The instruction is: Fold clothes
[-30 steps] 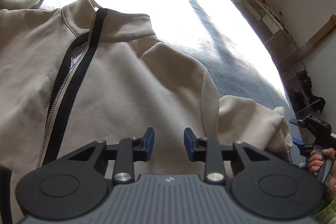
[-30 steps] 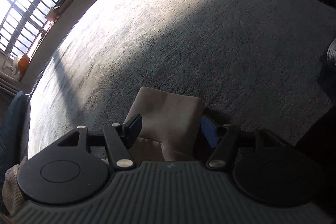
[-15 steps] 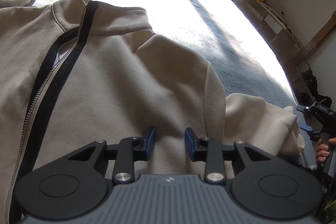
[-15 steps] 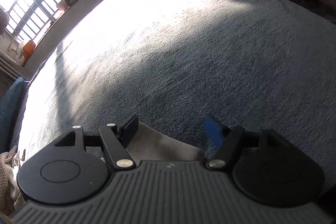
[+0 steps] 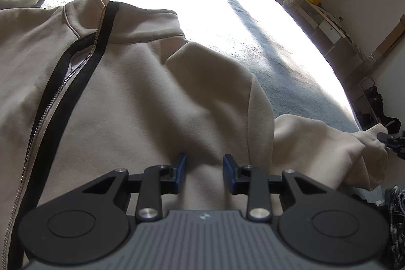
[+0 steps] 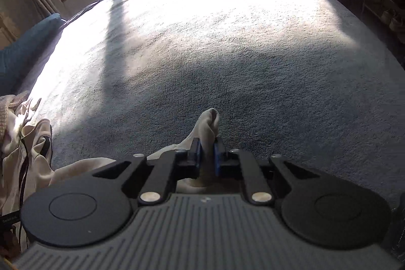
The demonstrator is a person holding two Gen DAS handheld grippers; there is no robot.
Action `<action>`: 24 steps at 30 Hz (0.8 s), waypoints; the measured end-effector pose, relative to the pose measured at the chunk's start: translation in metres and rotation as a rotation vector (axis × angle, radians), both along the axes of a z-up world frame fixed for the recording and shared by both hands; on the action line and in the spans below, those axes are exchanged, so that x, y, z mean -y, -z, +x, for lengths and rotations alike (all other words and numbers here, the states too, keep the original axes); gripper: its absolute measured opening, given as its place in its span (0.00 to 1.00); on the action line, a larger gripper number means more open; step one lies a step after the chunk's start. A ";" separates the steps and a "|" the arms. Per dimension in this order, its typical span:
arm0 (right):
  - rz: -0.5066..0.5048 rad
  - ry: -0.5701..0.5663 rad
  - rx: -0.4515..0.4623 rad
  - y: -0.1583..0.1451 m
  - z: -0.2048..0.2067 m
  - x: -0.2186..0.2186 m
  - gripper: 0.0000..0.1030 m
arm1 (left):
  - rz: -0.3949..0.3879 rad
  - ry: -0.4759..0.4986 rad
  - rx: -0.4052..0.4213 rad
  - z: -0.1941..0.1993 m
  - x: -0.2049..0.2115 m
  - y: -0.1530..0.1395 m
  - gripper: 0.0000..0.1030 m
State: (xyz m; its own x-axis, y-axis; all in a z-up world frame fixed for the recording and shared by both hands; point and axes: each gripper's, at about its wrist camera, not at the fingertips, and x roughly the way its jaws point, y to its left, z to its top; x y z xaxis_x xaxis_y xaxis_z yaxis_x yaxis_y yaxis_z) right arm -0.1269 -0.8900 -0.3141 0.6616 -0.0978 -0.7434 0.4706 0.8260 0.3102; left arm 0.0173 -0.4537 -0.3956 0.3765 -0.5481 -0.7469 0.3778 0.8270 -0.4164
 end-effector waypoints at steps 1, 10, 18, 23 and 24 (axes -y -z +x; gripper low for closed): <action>0.002 0.039 0.040 -0.018 -0.011 0.001 0.08 | 0.000 0.002 0.000 0.000 0.000 0.000 0.32; -0.079 0.237 0.073 -0.090 -0.093 0.020 0.07 | -0.010 -0.001 -0.020 0.005 -0.005 0.003 0.28; 0.183 0.417 -0.063 -0.071 -0.151 0.012 0.07 | -0.005 0.016 -0.021 0.008 -0.007 0.003 0.28; 0.336 0.483 -0.037 -0.058 -0.188 0.003 0.08 | 0.011 0.036 -0.018 0.008 -0.007 -0.004 0.29; 0.367 0.496 -0.018 -0.055 -0.191 0.006 0.11 | 0.021 0.040 -0.010 0.006 -0.008 -0.008 0.32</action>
